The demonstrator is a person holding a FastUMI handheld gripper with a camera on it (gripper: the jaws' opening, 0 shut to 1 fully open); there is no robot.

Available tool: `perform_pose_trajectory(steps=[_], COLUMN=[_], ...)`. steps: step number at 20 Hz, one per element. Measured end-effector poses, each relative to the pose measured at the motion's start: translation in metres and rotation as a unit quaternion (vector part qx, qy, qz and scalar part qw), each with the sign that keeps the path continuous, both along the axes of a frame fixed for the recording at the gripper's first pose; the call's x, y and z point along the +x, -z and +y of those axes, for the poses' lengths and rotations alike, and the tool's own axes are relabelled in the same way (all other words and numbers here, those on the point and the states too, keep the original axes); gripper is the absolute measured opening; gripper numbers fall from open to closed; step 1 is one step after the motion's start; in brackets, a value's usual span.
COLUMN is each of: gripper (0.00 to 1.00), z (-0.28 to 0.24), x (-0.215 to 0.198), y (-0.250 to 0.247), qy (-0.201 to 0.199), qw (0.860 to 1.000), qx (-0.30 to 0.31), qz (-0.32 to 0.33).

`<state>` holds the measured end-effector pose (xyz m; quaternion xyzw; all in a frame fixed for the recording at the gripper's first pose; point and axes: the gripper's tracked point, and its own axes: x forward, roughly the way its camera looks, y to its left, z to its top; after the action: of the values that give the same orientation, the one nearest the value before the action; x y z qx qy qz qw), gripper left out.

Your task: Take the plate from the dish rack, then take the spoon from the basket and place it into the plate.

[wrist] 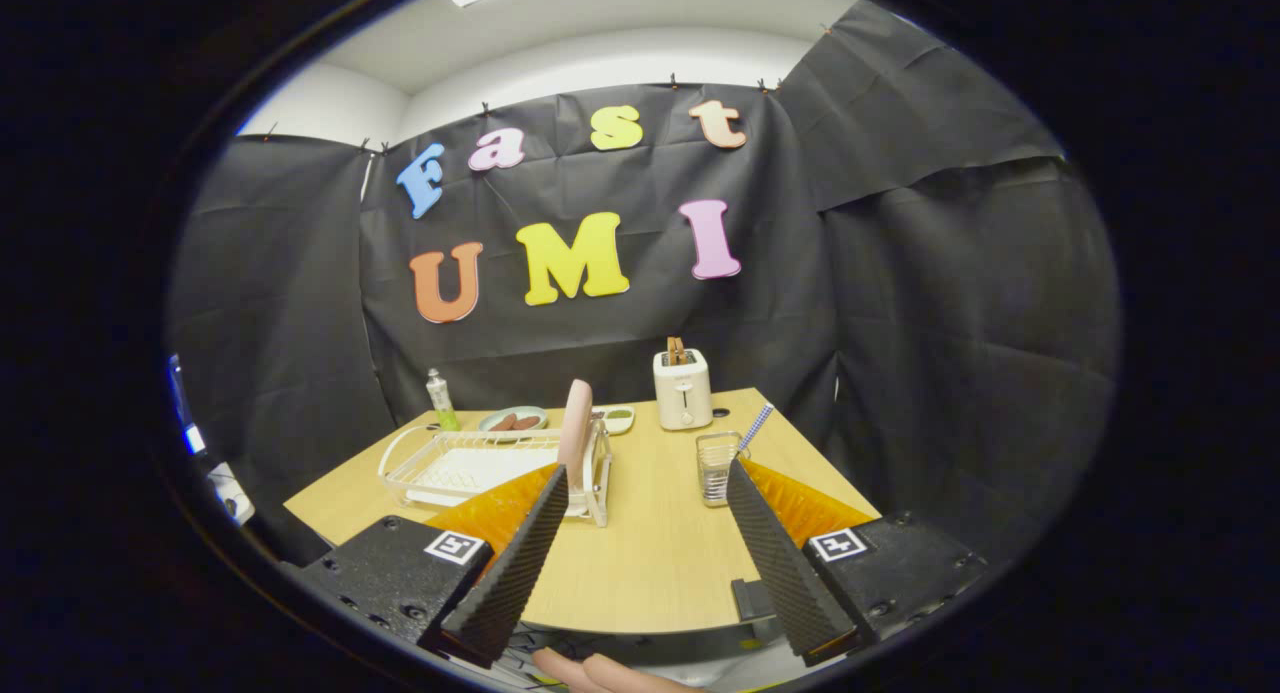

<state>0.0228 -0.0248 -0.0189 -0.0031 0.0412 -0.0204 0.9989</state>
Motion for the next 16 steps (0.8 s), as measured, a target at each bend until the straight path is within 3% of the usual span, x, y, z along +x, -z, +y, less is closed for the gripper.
perform_pose_trajectory(steps=[9,16], gripper=[1.0,1.0], z=[0.011,0.038], x=[0.045,0.122], y=[-0.01,-0.054], qy=[0.003,-0.014], qw=[0.999,0.994], qx=[-0.039,-0.085], qz=[0.026,0.074])
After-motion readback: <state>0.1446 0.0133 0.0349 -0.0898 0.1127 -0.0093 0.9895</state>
